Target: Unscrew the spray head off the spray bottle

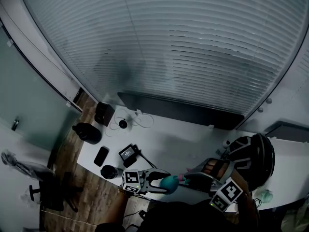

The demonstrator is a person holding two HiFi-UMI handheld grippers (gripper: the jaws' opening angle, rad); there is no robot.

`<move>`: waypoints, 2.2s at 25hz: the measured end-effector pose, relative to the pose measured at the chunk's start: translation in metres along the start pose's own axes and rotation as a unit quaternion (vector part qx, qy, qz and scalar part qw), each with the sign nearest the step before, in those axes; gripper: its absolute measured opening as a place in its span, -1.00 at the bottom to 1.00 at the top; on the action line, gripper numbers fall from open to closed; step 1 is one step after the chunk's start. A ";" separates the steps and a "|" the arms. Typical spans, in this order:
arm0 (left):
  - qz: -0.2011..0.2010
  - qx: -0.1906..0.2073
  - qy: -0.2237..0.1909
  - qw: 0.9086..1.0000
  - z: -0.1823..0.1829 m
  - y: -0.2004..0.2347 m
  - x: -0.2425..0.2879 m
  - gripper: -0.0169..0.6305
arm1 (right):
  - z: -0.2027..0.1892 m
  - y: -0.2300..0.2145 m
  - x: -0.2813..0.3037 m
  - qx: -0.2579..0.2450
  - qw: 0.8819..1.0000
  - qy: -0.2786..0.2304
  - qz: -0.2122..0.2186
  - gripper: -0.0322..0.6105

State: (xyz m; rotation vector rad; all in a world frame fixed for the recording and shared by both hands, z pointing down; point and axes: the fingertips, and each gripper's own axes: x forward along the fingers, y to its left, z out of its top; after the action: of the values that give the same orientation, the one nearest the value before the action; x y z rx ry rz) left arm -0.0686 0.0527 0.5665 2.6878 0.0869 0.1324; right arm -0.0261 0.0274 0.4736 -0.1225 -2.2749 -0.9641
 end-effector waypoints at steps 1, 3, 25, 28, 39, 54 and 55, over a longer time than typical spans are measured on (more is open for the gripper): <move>0.036 0.016 -0.008 0.999 -0.003 0.013 -0.004 0.02 | -0.006 -0.007 -0.004 0.012 1.000 0.003 -0.017 -0.62; 0.111 0.042 -0.025 0.993 -0.008 0.039 -0.017 0.02 | -0.021 -0.019 -0.010 0.038 0.998 0.010 -0.046 -0.62; 0.510 0.006 -0.104 0.854 -0.064 0.266 -0.027 0.02 | -0.130 -0.057 0.009 0.505 0.776 -0.238 -0.294 -0.62; 0.513 -0.004 -0.079 0.855 -0.079 0.277 -0.020 0.02 | -0.136 -0.054 0.004 0.512 0.767 -0.244 -0.298 -0.62; 0.497 0.019 0.001 0.868 -0.127 0.275 -0.001 0.02 | -0.151 -0.056 0.006 0.532 0.748 -0.264 -0.295 -0.62; 0.494 0.060 -0.051 0.866 -0.069 0.186 -0.032 0.02 | -0.167 -0.028 0.027 0.590 0.706 -0.291 -0.264 -0.62; 0.496 0.060 -0.066 0.864 -0.061 0.173 -0.036 0.02 | -0.165 -0.025 0.025 0.595 0.697 -0.303 -0.260 -0.62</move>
State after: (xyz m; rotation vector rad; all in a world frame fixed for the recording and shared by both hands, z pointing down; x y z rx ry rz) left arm -0.1035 -0.0798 0.6935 2.5619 -1.3707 0.2523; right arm 0.0343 -0.1051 0.5582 0.9322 -3.1502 0.6369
